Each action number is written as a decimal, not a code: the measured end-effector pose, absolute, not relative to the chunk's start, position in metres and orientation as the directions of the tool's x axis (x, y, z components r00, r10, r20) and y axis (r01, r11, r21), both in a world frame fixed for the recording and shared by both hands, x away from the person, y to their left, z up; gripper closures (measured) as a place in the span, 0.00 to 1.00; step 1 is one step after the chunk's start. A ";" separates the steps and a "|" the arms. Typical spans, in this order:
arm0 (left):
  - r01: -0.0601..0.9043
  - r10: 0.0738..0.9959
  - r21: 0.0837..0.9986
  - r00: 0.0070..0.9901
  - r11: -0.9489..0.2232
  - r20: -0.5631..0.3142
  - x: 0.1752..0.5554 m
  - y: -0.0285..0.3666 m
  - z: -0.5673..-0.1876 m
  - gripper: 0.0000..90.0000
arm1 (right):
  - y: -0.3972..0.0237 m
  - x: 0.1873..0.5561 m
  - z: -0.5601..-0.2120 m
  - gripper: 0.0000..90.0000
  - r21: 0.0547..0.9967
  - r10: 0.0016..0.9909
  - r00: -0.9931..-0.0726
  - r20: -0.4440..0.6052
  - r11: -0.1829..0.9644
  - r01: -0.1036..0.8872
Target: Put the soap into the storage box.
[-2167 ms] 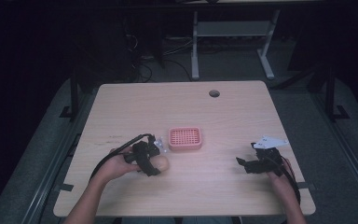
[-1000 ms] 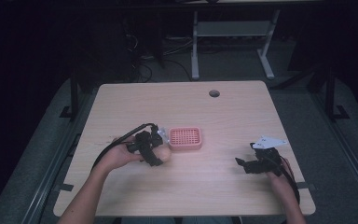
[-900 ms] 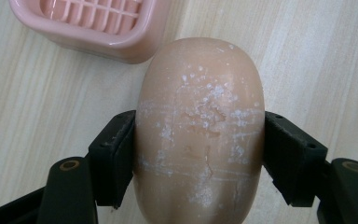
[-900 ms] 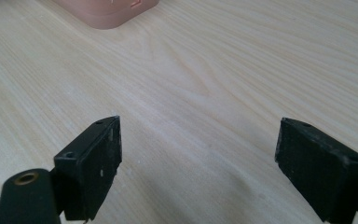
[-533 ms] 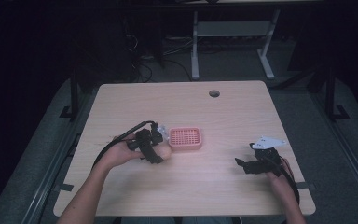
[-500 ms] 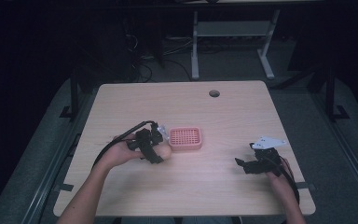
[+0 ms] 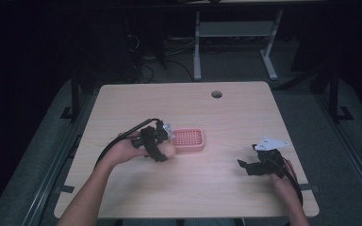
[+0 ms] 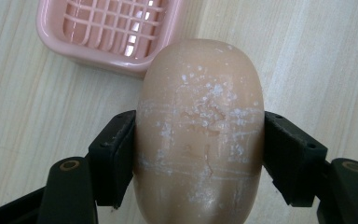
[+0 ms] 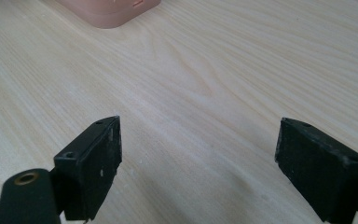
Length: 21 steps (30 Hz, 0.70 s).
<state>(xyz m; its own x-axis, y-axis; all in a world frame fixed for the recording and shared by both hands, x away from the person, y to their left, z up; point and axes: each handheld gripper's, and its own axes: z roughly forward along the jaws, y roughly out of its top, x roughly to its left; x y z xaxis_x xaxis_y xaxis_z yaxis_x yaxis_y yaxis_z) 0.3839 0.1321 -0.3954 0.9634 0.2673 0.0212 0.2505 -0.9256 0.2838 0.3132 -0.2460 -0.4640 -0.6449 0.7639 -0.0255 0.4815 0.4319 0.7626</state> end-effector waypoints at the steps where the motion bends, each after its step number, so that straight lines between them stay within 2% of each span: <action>1: 0.251 0.268 0.284 0.963 -0.925 0.021 0.384 0.131 -0.395 0.35 | -0.246 0.313 -0.464 0.15 0.763 0.765 -0.644 -0.024 0.430 0.483; 21: 0.227 0.246 0.280 0.969 -0.933 0.033 0.394 0.118 -0.386 0.35 | -0.247 0.313 -0.464 0.15 0.767 0.763 -0.646 -0.017 0.424 0.481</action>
